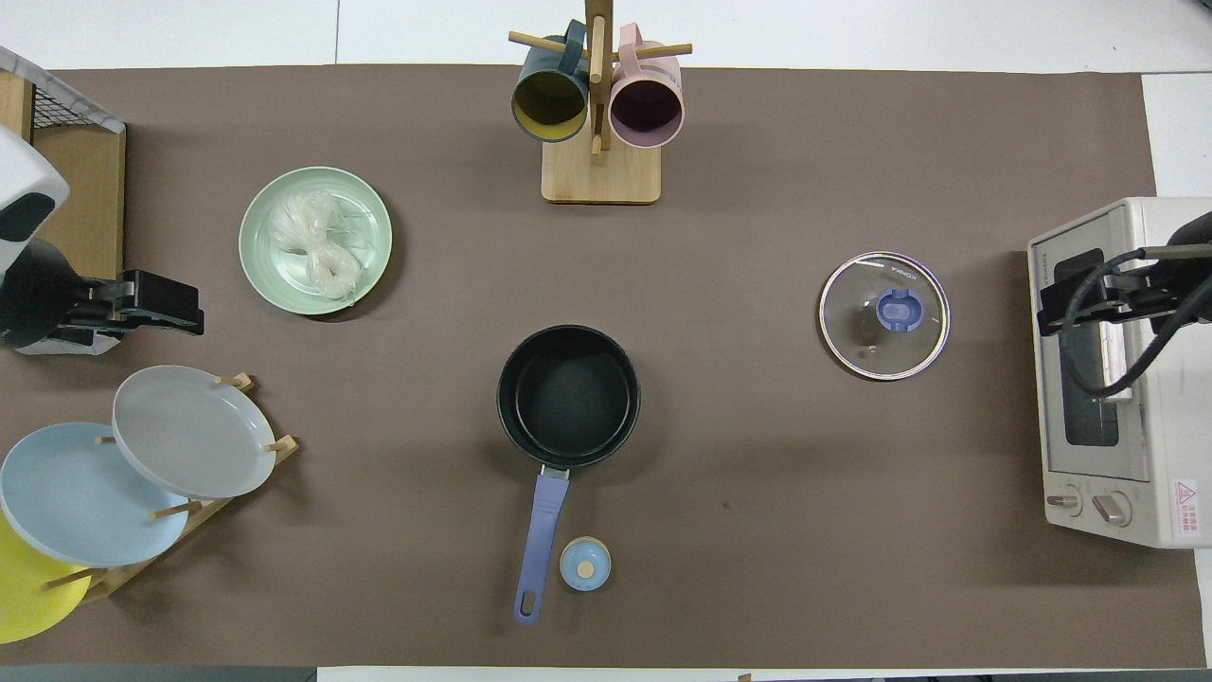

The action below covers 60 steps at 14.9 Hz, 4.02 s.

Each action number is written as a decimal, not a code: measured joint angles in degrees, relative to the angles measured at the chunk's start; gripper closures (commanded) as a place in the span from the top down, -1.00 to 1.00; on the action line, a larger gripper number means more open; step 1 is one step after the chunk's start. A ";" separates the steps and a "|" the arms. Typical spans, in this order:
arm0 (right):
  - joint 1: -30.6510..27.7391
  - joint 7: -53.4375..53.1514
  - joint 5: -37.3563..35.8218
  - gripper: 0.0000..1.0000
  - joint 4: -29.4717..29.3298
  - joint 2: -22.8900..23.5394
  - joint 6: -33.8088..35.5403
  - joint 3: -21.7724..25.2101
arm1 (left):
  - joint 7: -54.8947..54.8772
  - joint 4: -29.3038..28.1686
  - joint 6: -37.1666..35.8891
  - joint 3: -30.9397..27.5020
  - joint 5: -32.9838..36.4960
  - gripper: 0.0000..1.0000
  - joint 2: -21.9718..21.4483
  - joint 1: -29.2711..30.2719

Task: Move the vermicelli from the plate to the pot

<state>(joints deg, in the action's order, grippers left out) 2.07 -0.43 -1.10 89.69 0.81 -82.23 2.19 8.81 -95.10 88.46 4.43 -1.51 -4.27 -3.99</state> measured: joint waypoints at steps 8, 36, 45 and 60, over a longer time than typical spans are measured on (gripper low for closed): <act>0.00 0.00 0.00 1.00 -0.06 0.00 0.00 0.00 | -0.01 0.00 0.13 -0.01 -0.03 1.00 0.00 0.01; -0.14 8.55 0.18 1.00 30.19 11.39 -52.01 -3.22 | 19.10 0.29 34.39 -0.83 -1.84 1.00 31.66 0.82; -0.36 10.34 0.18 0.34 30.18 11.89 -52.06 -3.43 | 19.51 0.31 36.89 -0.84 -0.88 -1.00 33.19 0.80; -0.30 10.37 0.19 -0.07 18.47 12.02 -36.60 -7.88 | 20.20 10.93 17.49 1.73 -4.23 -1.00 25.42 0.05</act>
<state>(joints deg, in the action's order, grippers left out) 1.77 9.94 -0.91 108.15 12.83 -118.83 -5.69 29.00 -84.17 105.95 6.16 -5.74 21.15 -3.94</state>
